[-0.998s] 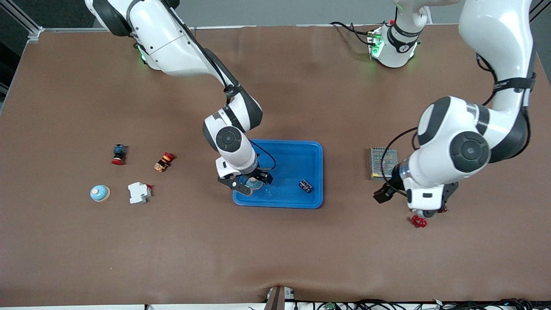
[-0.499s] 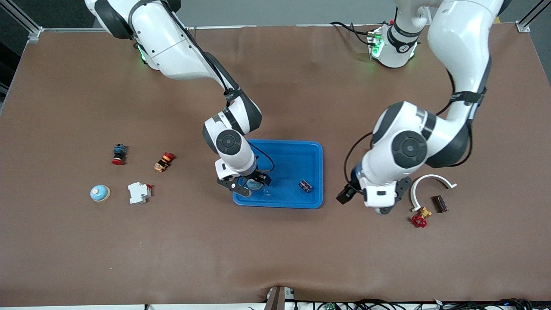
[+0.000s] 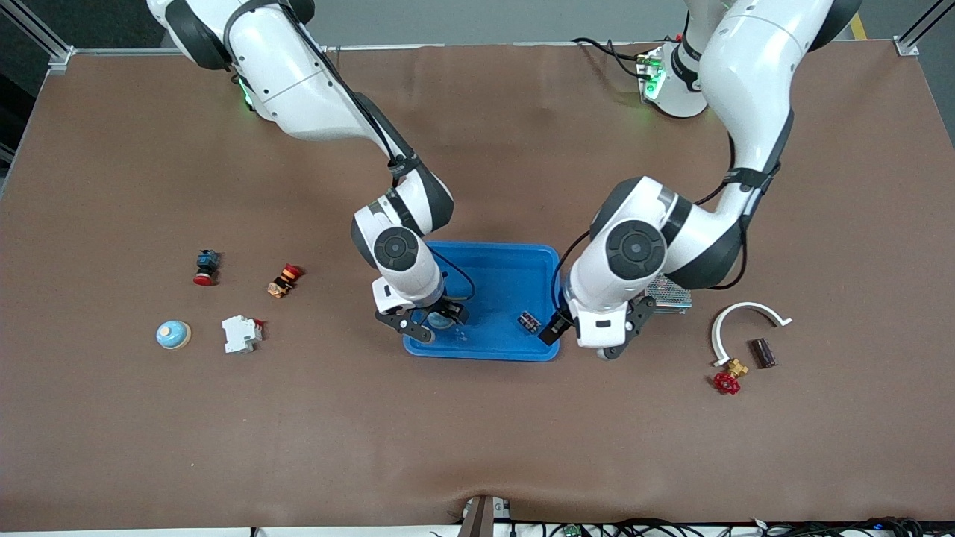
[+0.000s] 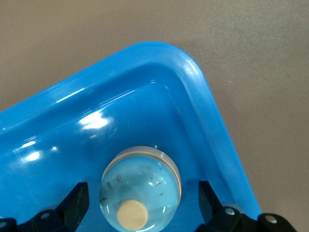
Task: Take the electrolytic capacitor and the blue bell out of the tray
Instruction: 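Grasp and lift the second bell with the right gripper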
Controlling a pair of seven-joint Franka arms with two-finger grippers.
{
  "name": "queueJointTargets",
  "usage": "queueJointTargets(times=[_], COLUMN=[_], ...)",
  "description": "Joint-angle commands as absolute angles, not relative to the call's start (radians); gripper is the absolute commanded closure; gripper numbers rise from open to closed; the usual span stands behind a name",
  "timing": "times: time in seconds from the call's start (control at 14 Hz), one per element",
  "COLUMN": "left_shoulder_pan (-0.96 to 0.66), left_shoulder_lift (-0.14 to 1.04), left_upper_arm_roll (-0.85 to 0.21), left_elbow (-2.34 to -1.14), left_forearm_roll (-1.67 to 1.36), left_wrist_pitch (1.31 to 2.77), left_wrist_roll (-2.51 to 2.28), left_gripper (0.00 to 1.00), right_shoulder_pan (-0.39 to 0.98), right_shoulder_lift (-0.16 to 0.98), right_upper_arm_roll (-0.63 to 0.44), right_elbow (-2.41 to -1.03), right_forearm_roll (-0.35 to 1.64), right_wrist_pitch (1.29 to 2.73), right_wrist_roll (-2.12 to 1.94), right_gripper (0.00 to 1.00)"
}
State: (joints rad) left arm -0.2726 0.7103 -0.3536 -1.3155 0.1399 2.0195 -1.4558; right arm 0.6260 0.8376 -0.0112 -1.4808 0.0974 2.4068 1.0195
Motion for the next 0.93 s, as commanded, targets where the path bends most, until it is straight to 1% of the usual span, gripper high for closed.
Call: queueJointTargets(times=[0.0, 0.07, 0.21, 0.29, 0.36, 0.57, 0.86], left_shoulder_pan=[-0.311, -0.317, -0.325, -0.328, -0.33, -0.331, -0.331], left_shoulder_lift=[0.748, 0.759, 0.773, 0.781, 0.793, 0.825, 0.845], left_upper_arm_roll=[-0.337, -0.337, -0.337, -0.337, -0.336, -0.331, -0.331], left_elbow=[-1.293, -1.295, -1.301, -1.302, -1.302, -1.302, -1.302], left_forearm_roll=[0.163, 0.164, 0.167, 0.167, 0.172, 0.208, 0.209], left_wrist_pitch=[2.036, 2.037, 2.063, 2.071, 2.082, 2.121, 2.132], left_wrist_roll=[-1.508, -1.515, -1.535, -1.536, -1.536, -1.536, -1.539], left_gripper=[0.0, 0.0, 0.0, 0.0, 0.0, 0.0, 0.0], right_shoulder_pan=[0.623, 0.623, 0.624, 0.624, 0.63, 0.632, 0.617], right_shoulder_lift=[0.871, 0.876, 0.877, 0.877, 0.877, 0.871, 0.867], right_upper_arm_roll=[-0.009, -0.009, -0.009, -0.009, -0.009, -0.008, -0.006], right_elbow=[-1.431, -1.427, -1.425, -1.424, -1.419, -1.405, -1.293], right_forearm_roll=[0.084, 0.084, 0.084, 0.086, 0.086, 0.097, 0.101], right_wrist_pitch=[2.398, 2.398, 2.398, 2.398, 2.396, 2.384, 2.18], right_wrist_roll=[1.039, 1.039, 1.039, 1.04, 1.042, 1.058, 1.072], right_gripper=[0.0, 0.13, 0.56, 0.88, 1.0, 1.0, 1.0])
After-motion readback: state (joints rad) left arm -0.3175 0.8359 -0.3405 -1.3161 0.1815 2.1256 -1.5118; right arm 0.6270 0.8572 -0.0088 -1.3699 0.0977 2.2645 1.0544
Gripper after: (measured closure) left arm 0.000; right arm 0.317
